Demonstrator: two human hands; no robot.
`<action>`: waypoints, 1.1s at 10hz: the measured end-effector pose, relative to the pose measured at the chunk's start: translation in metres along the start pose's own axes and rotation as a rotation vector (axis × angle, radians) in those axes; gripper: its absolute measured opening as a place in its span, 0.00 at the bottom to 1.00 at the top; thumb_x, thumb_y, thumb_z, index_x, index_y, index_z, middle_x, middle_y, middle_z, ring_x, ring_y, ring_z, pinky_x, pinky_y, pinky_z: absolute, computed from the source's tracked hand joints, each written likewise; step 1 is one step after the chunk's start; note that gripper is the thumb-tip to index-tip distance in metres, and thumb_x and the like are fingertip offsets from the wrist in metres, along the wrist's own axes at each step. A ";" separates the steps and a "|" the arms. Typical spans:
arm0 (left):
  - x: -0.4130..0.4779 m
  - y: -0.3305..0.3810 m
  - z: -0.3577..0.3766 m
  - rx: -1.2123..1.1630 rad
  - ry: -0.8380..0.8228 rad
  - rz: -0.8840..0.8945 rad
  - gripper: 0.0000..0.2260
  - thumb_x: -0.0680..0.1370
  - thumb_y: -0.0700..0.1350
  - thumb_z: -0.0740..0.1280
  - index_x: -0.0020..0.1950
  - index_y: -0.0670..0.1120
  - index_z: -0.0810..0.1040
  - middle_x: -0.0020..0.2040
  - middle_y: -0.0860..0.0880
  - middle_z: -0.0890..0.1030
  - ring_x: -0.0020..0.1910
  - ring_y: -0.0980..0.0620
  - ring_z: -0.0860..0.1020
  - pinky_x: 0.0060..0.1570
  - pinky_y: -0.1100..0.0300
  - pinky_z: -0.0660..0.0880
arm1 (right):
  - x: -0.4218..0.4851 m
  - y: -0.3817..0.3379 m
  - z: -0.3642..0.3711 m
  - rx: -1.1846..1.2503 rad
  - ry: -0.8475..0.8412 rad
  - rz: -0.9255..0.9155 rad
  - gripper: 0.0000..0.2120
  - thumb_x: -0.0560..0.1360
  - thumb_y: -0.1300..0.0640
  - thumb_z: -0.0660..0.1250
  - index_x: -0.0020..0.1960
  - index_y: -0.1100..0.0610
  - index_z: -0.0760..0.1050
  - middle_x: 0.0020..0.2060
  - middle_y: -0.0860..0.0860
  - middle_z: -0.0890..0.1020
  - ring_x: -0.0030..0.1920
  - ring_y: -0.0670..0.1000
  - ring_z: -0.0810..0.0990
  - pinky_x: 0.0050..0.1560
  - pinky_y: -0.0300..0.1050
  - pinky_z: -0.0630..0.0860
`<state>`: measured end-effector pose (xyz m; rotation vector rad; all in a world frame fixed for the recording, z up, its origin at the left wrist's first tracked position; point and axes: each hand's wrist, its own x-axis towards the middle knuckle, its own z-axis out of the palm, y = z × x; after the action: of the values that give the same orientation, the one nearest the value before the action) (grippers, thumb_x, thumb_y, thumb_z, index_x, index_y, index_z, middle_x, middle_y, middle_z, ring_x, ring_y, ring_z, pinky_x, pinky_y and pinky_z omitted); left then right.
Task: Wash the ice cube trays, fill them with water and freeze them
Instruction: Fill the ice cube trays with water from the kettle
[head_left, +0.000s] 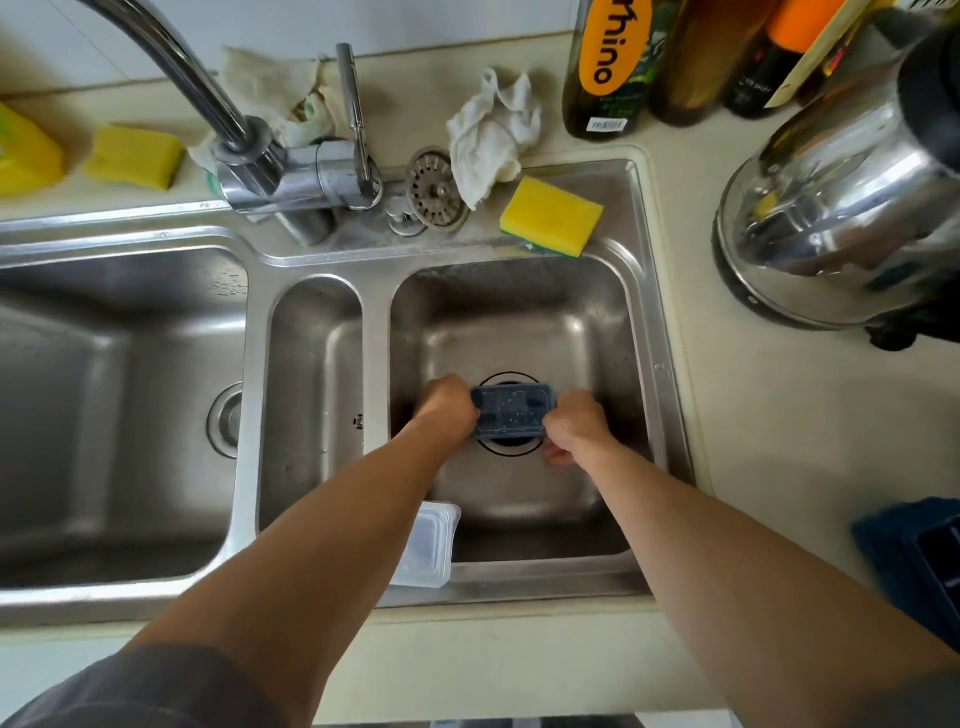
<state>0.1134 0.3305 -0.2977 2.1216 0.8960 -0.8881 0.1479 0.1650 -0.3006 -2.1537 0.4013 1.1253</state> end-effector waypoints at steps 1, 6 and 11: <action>-0.021 0.008 -0.006 0.072 0.016 0.081 0.14 0.83 0.46 0.63 0.61 0.37 0.78 0.52 0.40 0.81 0.50 0.43 0.80 0.45 0.56 0.73 | -0.022 0.006 -0.004 0.050 -0.013 -0.015 0.11 0.82 0.66 0.61 0.62 0.61 0.76 0.45 0.60 0.84 0.41 0.55 0.85 0.37 0.49 0.84; -0.183 0.064 -0.111 -0.548 0.175 0.142 0.25 0.81 0.67 0.55 0.55 0.45 0.76 0.48 0.44 0.80 0.39 0.46 0.83 0.22 0.60 0.76 | -0.233 -0.059 -0.092 0.169 0.083 -0.431 0.17 0.82 0.49 0.64 0.51 0.64 0.78 0.41 0.59 0.85 0.34 0.58 0.83 0.37 0.51 0.83; -0.291 0.124 -0.158 -0.040 0.409 0.578 0.17 0.85 0.51 0.55 0.41 0.44 0.72 0.33 0.47 0.75 0.27 0.49 0.76 0.17 0.67 0.70 | -0.293 -0.112 -0.143 -0.269 0.426 -0.654 0.37 0.79 0.30 0.44 0.48 0.61 0.75 0.35 0.53 0.77 0.37 0.56 0.76 0.41 0.51 0.73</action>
<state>0.1055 0.2877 0.0526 2.3773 0.4262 -0.1442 0.1248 0.1397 0.0424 -2.4843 -0.2873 0.3663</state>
